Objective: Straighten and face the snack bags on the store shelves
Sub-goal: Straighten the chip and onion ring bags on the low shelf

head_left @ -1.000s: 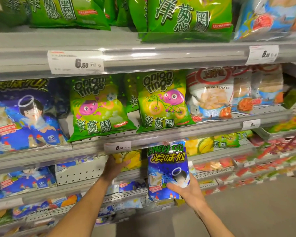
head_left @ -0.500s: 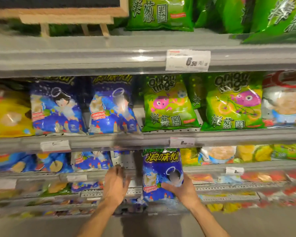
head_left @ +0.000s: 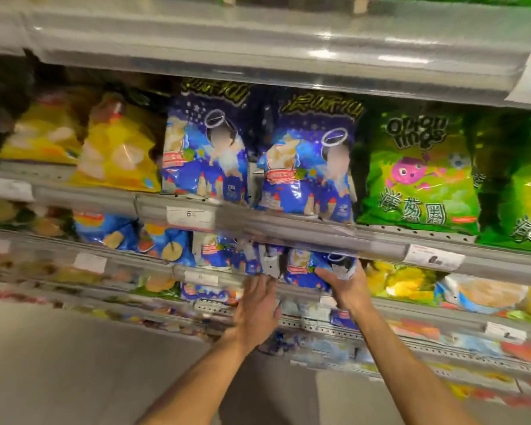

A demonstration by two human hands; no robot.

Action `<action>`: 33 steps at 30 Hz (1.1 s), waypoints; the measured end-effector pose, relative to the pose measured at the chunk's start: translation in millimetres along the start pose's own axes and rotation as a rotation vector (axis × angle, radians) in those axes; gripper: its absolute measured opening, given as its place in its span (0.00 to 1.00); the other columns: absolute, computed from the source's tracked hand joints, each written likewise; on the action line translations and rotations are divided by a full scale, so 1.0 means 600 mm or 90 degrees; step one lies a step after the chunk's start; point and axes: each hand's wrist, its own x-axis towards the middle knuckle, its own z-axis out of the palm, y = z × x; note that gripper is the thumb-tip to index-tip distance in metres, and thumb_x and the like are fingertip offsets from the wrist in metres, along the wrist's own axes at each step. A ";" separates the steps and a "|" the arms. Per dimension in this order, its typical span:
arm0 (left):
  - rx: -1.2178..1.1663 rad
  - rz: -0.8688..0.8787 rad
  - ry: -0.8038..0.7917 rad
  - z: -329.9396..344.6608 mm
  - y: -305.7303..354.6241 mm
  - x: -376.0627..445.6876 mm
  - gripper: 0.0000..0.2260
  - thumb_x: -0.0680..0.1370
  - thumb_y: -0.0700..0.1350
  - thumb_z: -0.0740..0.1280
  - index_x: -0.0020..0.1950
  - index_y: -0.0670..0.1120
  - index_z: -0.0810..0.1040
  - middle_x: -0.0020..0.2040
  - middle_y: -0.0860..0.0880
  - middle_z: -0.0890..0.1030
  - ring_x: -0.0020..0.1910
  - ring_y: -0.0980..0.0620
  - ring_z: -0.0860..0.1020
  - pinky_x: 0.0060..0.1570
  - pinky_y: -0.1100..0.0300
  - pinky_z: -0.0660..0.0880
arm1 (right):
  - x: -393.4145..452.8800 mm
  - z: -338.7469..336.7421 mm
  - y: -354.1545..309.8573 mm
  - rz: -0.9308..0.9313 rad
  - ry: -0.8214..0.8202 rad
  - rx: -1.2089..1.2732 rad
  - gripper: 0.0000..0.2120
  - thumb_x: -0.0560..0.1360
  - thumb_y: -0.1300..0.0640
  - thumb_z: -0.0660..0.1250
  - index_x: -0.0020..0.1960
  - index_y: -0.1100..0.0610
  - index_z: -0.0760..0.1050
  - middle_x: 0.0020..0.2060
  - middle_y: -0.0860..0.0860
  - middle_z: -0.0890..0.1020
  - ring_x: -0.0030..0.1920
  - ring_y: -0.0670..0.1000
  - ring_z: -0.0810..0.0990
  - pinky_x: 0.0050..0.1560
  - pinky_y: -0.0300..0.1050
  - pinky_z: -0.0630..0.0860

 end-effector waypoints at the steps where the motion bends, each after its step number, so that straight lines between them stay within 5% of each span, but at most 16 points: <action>1: -0.008 0.002 0.001 -0.001 -0.001 -0.001 0.25 0.78 0.52 0.60 0.73 0.42 0.66 0.66 0.45 0.68 0.67 0.44 0.66 0.71 0.52 0.63 | -0.001 -0.001 0.003 -0.015 -0.005 -0.019 0.30 0.70 0.73 0.76 0.69 0.67 0.71 0.60 0.63 0.82 0.56 0.55 0.85 0.59 0.51 0.81; 4: -0.039 0.001 -0.007 -0.004 -0.002 -0.001 0.25 0.79 0.51 0.61 0.73 0.42 0.66 0.66 0.44 0.67 0.67 0.44 0.65 0.70 0.51 0.64 | 0.000 -0.009 0.007 -0.042 -0.014 -0.069 0.26 0.70 0.67 0.79 0.65 0.63 0.75 0.52 0.57 0.84 0.40 0.41 0.83 0.40 0.31 0.78; 7: -0.069 -0.008 -0.006 -0.007 0.001 -0.002 0.26 0.80 0.52 0.63 0.74 0.43 0.64 0.67 0.45 0.65 0.69 0.45 0.63 0.71 0.52 0.63 | 0.007 -0.008 0.010 -0.050 -0.010 -0.098 0.24 0.69 0.64 0.81 0.61 0.59 0.77 0.50 0.54 0.85 0.41 0.41 0.84 0.40 0.30 0.77; 13: -0.092 0.006 -0.007 -0.009 -0.003 -0.003 0.28 0.81 0.53 0.62 0.77 0.43 0.62 0.70 0.47 0.64 0.71 0.48 0.60 0.74 0.54 0.57 | 0.022 0.014 0.019 0.004 -0.062 -0.138 0.28 0.66 0.47 0.83 0.60 0.53 0.76 0.50 0.53 0.86 0.42 0.47 0.83 0.38 0.40 0.77; 17: -0.104 0.003 -0.014 -0.010 -0.003 -0.004 0.28 0.81 0.53 0.63 0.78 0.44 0.60 0.71 0.47 0.64 0.72 0.48 0.60 0.75 0.54 0.58 | 0.025 0.020 0.023 -0.003 -0.069 -0.169 0.30 0.64 0.43 0.83 0.60 0.52 0.78 0.52 0.50 0.87 0.53 0.53 0.85 0.56 0.55 0.81; 21: -0.127 -0.018 0.010 -0.014 0.007 -0.003 0.28 0.80 0.51 0.64 0.78 0.44 0.61 0.69 0.49 0.65 0.71 0.50 0.60 0.74 0.56 0.60 | 0.011 0.020 0.026 0.001 -0.056 -0.203 0.27 0.65 0.47 0.83 0.59 0.52 0.77 0.51 0.48 0.86 0.53 0.51 0.84 0.56 0.50 0.80; 26: -0.165 -0.043 0.058 -0.017 0.022 -0.010 0.25 0.81 0.50 0.64 0.76 0.45 0.65 0.68 0.49 0.67 0.70 0.52 0.62 0.72 0.59 0.62 | -0.031 0.004 0.024 -0.024 -0.006 -0.168 0.26 0.67 0.56 0.83 0.59 0.52 0.72 0.48 0.42 0.82 0.47 0.39 0.83 0.40 0.26 0.74; 28: -0.178 -0.078 0.094 -0.015 0.035 -0.016 0.22 0.81 0.49 0.65 0.73 0.45 0.69 0.68 0.49 0.68 0.70 0.52 0.65 0.72 0.59 0.64 | -0.051 -0.013 0.024 -0.065 0.026 -0.175 0.26 0.68 0.58 0.82 0.59 0.50 0.72 0.46 0.41 0.81 0.44 0.38 0.82 0.40 0.28 0.75; 31: -0.275 -0.118 0.088 -0.005 0.065 -0.020 0.16 0.80 0.46 0.66 0.67 0.44 0.74 0.63 0.49 0.75 0.64 0.51 0.73 0.67 0.55 0.71 | -0.078 -0.053 0.036 -0.073 0.059 -0.159 0.22 0.72 0.60 0.79 0.61 0.51 0.74 0.52 0.56 0.83 0.48 0.52 0.82 0.51 0.42 0.79; 33: -0.381 -0.154 0.048 0.003 0.093 -0.018 0.10 0.80 0.42 0.68 0.60 0.44 0.77 0.56 0.48 0.81 0.56 0.49 0.80 0.59 0.52 0.77 | -0.094 -0.092 0.050 -0.058 0.076 -0.130 0.19 0.73 0.61 0.78 0.60 0.52 0.75 0.51 0.59 0.83 0.42 0.45 0.82 0.48 0.36 0.79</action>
